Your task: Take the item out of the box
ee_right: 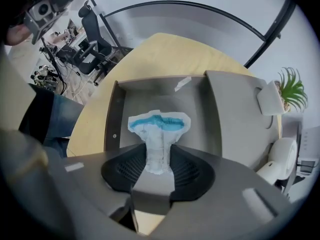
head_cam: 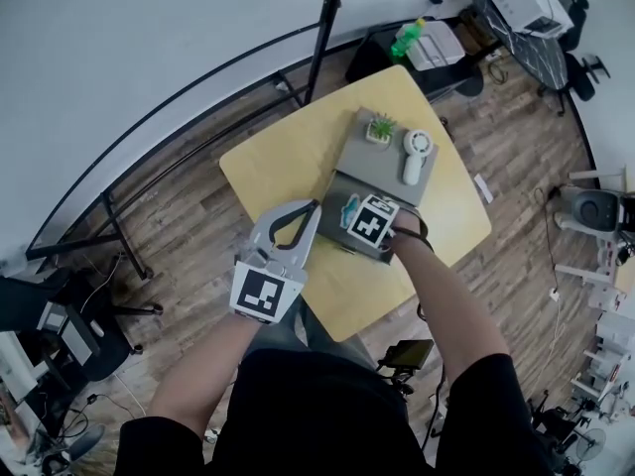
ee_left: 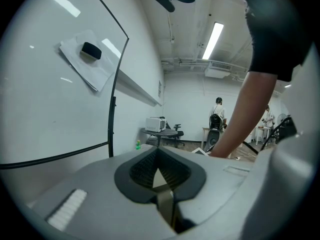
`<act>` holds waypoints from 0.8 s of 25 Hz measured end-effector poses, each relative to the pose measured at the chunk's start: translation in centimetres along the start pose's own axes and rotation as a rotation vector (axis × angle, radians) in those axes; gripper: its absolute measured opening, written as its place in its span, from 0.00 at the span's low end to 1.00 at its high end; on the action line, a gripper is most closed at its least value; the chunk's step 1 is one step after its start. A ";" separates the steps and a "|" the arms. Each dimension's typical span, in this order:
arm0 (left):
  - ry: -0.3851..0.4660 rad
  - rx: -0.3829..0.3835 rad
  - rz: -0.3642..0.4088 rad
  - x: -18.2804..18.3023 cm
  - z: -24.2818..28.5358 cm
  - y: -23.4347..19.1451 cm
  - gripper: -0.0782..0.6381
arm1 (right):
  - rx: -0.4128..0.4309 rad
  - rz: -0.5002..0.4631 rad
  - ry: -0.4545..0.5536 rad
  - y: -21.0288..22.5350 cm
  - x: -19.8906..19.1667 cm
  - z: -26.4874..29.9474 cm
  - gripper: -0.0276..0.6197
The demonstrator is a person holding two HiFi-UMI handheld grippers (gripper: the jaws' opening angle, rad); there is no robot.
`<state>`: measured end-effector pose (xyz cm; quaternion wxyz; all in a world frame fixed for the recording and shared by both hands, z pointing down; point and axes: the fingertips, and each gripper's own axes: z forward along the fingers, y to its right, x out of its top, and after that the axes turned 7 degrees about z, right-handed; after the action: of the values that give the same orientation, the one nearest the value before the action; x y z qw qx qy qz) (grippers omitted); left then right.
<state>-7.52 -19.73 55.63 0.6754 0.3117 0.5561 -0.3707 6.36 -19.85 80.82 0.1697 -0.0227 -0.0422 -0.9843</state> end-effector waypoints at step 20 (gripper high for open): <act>0.024 -0.043 0.083 1.3 1.2 1.4 0.11 | -0.085 0.032 0.141 1.1 -0.3 -6.3 0.17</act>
<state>-5.51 -20.18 54.61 0.6901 0.3241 0.5586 -0.3266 6.83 -21.31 74.65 0.1870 0.0388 0.0123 -0.9815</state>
